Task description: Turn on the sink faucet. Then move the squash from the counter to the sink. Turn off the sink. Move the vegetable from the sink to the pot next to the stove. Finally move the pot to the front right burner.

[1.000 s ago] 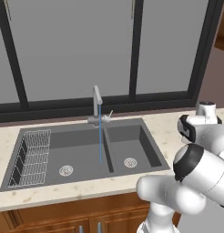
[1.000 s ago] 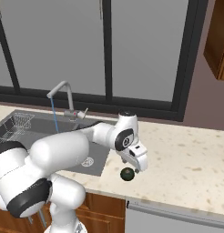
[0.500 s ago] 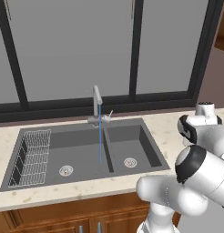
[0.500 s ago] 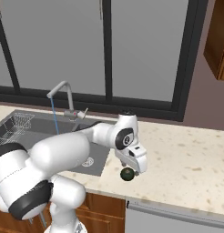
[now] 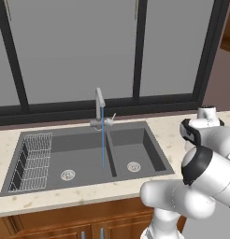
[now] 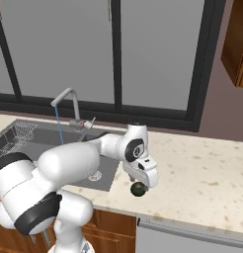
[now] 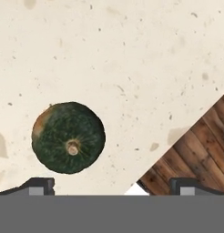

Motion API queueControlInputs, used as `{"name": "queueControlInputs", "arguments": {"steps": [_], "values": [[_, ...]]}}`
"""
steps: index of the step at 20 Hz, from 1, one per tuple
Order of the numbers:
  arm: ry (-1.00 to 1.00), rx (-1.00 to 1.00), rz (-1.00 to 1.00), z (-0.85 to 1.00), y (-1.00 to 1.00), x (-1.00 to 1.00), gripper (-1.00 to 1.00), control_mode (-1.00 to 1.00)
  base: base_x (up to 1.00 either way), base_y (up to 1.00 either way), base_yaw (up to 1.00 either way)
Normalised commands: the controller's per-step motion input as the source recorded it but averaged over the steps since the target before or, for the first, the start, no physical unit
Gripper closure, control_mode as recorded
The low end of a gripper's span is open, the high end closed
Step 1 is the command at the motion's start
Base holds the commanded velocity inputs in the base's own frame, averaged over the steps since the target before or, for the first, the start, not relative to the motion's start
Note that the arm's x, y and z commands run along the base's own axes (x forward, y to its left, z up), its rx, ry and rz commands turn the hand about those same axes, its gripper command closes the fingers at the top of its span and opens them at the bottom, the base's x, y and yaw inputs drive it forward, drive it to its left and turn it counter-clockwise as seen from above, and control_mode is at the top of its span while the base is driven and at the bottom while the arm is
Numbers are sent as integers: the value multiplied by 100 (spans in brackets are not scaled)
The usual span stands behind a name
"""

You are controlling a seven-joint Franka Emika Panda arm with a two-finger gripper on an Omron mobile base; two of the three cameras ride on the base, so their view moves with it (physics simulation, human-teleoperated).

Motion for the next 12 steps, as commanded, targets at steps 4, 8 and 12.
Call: {"name": "queueControlInputs", "arguments": {"steps": [4, 8, 12], "values": [[0, 2, 0, -19, 5, 0, -100, -100, 0, 0, 0], [0, 2, 0, -18, 4, 6, -100, -100, 0, 0, 0], [-1, 2, 2, -14, 7, 23, -100, -100, 0, 0, 0]]}}
